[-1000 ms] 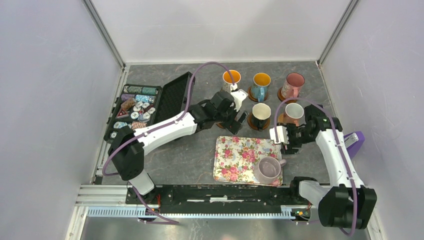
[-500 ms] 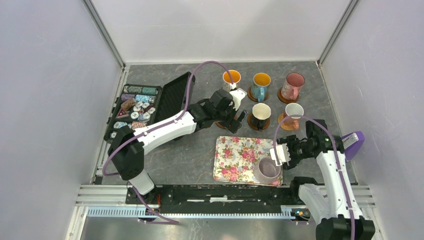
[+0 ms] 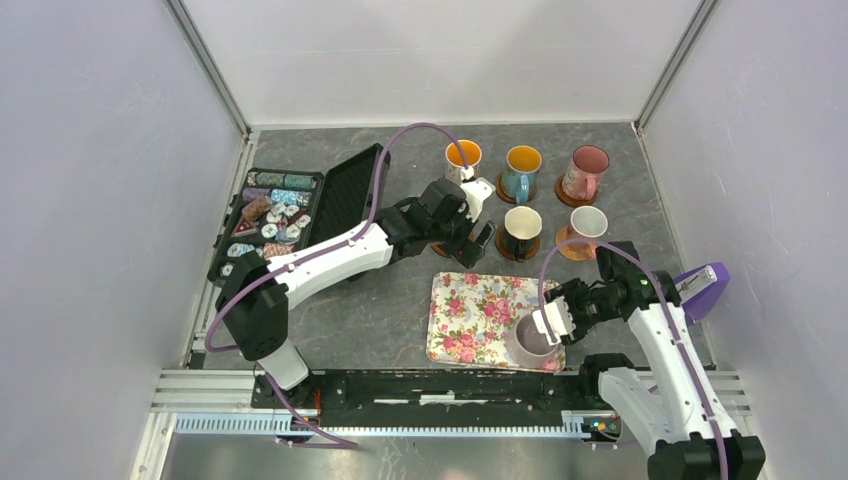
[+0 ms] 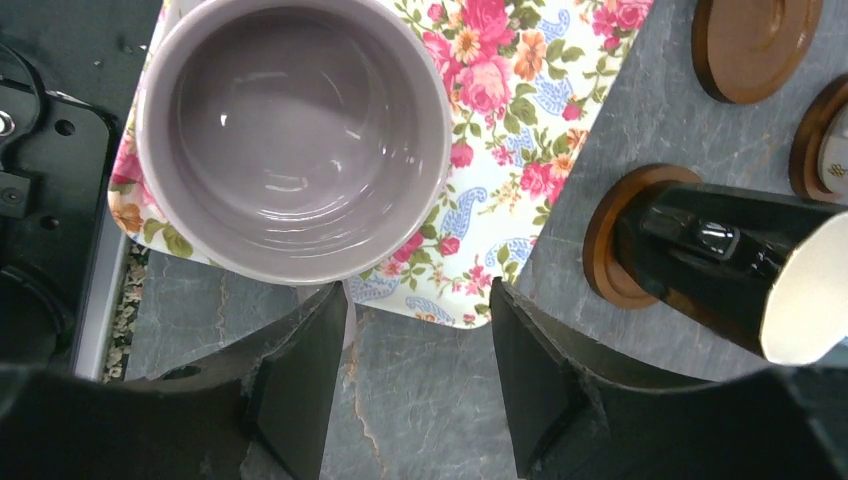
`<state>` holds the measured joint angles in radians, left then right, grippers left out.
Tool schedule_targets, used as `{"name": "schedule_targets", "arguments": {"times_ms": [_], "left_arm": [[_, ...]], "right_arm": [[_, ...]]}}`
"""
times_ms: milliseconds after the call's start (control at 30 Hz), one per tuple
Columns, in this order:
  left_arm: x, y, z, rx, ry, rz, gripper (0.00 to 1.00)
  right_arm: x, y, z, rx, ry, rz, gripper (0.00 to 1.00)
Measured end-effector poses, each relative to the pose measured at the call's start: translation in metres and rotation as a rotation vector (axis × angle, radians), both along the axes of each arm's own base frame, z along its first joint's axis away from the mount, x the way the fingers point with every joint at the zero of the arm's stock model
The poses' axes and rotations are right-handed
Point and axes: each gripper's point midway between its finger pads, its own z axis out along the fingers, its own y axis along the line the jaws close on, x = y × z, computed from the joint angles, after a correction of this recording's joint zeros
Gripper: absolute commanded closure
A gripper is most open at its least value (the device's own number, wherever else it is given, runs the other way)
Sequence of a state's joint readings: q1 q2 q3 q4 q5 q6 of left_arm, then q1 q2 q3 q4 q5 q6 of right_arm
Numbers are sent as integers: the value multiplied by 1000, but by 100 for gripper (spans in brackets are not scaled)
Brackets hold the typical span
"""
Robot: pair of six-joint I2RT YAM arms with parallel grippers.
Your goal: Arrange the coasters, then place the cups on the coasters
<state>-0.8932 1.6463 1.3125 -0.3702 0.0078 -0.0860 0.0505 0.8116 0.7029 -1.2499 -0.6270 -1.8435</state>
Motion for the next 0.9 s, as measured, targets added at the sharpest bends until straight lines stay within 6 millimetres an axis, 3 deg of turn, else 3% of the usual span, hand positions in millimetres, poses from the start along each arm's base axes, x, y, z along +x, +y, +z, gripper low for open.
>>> {"name": "schedule_targets", "arguments": {"times_ms": [200, 400, 900], "left_arm": [[0, -1, -1, -4, -2, -3, 0], [-5, 6, -16, 24, 20, -2, 0], [-3, 6, -16, 20, 16, 1, 0]], "right_arm": [[0, 7, -3, 3, 19, 33, 39], [2, 10, -6, 8, 33, 49, 39], [-9, 39, -13, 135, 216, 63, 37]]}}
